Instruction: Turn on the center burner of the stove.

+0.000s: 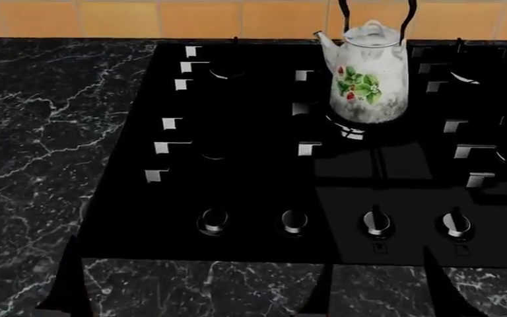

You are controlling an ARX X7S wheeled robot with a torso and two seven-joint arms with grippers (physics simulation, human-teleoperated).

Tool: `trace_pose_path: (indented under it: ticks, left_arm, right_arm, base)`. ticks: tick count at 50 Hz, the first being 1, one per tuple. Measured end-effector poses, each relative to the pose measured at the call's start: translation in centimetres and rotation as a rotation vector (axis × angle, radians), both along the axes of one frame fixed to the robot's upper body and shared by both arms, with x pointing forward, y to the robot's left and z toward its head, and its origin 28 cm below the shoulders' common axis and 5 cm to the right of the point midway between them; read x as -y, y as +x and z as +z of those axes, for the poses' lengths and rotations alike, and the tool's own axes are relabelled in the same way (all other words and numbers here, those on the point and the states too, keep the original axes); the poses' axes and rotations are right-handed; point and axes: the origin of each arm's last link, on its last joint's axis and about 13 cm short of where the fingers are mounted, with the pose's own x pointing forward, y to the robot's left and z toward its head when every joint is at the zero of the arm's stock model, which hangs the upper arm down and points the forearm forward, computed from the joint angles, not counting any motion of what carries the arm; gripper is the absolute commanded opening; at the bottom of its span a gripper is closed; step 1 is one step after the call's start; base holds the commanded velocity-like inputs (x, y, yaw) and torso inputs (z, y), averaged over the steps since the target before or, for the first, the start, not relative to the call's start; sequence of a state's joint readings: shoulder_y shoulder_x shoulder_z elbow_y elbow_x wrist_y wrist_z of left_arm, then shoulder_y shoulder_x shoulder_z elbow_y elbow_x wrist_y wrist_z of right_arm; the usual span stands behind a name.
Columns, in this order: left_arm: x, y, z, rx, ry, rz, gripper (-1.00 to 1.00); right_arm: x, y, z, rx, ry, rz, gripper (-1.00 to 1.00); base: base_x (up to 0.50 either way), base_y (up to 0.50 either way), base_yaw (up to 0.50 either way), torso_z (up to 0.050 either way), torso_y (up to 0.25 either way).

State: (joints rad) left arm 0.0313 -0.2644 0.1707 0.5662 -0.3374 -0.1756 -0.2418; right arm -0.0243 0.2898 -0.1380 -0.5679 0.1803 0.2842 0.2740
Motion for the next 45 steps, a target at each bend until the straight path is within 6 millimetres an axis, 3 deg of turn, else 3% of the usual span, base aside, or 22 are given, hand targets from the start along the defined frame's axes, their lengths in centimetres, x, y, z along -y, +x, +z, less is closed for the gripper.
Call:
trace_pose_path:
  ticks: [7, 19, 45]
  left_arm:
    - [0.0, 0.0, 0.0, 0.0, 0.0, -0.001, 1.0]
    - [0.0, 0.0, 0.0, -0.001, 0.0, -0.004, 1.0]
    - [0.1, 0.0, -0.5, -0.009, 0.027, -0.003, 1.0]
  right_arm:
    - [0.0, 0.0, 0.0, -0.001, 0.0, 0.001, 1.0]
    - [0.2, 0.2, 0.1, -0.031, 0.011, -0.02, 1.0]
    - [1.0, 2.6, 2.9, -0.372, -0.03, -0.067, 1.0]
  base:
    - [0.31, 0.0, 0.0, 0.0, 0.0]
    - [0.0, 0.0, 0.0, 0.0, 0.0]
    - [0.0, 0.0, 0.0, 0.0, 0.0]
